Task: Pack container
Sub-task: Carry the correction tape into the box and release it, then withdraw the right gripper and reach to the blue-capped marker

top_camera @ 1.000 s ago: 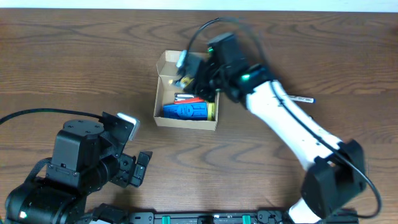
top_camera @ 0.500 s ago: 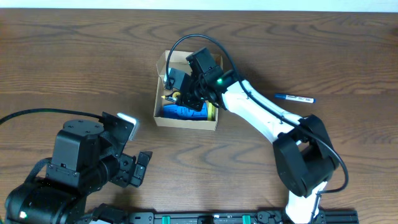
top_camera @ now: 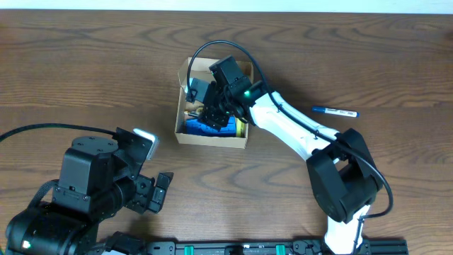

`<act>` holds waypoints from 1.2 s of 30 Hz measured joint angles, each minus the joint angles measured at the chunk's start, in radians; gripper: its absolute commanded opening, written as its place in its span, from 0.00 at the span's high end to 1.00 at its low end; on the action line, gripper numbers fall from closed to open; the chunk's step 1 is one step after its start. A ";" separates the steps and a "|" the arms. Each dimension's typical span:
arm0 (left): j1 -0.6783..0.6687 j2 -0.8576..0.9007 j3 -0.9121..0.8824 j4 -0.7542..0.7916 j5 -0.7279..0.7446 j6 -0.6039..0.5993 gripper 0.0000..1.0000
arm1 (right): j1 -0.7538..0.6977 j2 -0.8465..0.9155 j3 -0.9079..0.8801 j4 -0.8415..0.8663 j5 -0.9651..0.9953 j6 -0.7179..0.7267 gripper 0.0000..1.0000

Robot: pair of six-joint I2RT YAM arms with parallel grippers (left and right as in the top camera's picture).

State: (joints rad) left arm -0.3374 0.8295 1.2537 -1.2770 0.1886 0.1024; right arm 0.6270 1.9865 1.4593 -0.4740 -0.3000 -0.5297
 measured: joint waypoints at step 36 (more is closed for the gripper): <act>0.000 0.000 0.000 0.000 0.000 0.000 0.05 | -0.801 -0.342 -0.089 -0.403 0.150 -0.188 0.22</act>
State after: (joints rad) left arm -0.3374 0.8291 1.2537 -1.2770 0.1886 0.1020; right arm -0.1745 1.6447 1.3705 -0.8772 -0.1501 -0.7174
